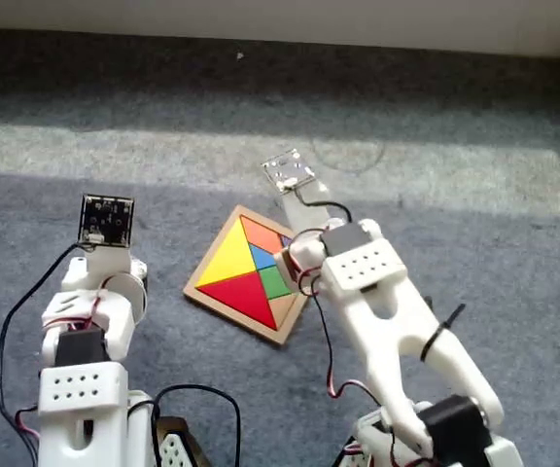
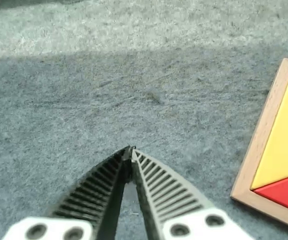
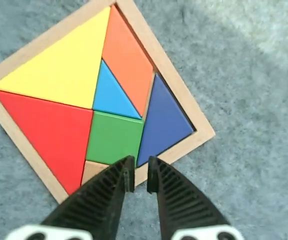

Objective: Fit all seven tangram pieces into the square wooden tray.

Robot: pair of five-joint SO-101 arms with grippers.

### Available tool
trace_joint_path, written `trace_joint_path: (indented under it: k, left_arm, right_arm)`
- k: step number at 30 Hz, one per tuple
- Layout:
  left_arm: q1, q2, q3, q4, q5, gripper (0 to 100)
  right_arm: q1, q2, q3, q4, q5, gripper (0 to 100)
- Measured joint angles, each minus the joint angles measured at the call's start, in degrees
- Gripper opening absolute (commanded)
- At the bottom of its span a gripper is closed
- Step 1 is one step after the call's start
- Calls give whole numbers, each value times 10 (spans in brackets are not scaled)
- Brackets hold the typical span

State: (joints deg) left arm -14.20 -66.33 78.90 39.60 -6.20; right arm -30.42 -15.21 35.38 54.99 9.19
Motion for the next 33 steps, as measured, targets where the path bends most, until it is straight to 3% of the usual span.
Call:
trace_joint_path:
  k: [13,21,24,33]
  left_arm:
    - [21,-347,135,83,0,9]
    - [35,-357,137,93,0,11]
    - [35,-357,141,93,0,11]
    - [39,-357,141,93,0,11]
  right_arm:
    - [34,-303,258,-172,0,52]
    - [35,-388,318,-206,0,50]
    - [38,-436,343,-206,-33,50]
    - [127,-712,443,-206,-76,52]
